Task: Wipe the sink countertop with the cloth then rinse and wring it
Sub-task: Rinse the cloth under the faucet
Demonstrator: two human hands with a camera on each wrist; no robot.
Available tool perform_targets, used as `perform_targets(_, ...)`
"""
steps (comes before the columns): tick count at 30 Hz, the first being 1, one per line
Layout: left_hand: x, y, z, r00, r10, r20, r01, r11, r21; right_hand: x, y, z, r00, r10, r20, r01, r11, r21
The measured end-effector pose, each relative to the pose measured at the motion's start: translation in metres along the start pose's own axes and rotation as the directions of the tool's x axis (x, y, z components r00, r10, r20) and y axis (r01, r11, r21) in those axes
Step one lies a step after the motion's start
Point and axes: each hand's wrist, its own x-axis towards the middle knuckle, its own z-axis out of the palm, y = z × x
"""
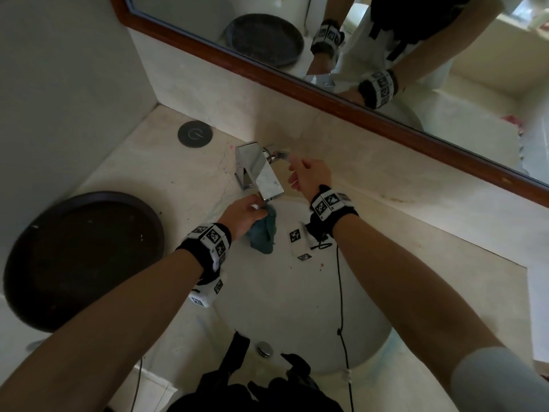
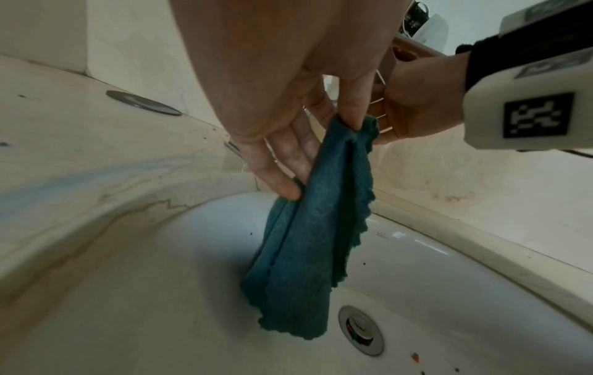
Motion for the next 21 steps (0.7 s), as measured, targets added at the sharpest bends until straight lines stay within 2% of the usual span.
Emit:
perform_targets(3, 0.000, 0.001, 0.001, 1.000, 0.029, -0.004, -0.029, 1.000, -0.003, -0.015, 0.025, 0.013, 0.990, 0.027, 0.139, -0.032, 0.999, 0.036)
perform_targets(6, 0.003, 0.001, 0.005, 0.998, 0.059, 0.003, -0.059, 0.998, -0.022, -0.038, 0.053, 0.026, 0.936, 0.060, 0.348, -0.077, 0.996, 0.035)
perform_targets(8, 0.008, 0.000, 0.009, 0.998, 0.056, 0.005, -0.056, 0.998, -0.022, -0.052, 0.060, 0.030, 0.915, 0.065, 0.399, -0.118, 0.987, 0.110)
perform_targets(11, 0.007, 0.008, 0.016, 0.998, 0.045, -0.032, -0.046, 0.999, -0.026, -0.061, 0.062, 0.032, 0.927, 0.092, 0.363, -0.193, 0.948, 0.253)
perform_targets(15, 0.011, 0.012, 0.020, 0.996, 0.052, -0.067, -0.056, 0.996, -0.069, -0.059, 0.062, 0.033, 0.945, 0.133, 0.299, -0.231, 0.917, 0.324)
perform_targets(21, 0.009, 0.020, 0.020, 0.999, 0.031, 0.012, -0.030, 0.999, -0.042, -0.055, 0.056, 0.025, 0.958, 0.178, 0.224, -0.257, 0.881, 0.397)
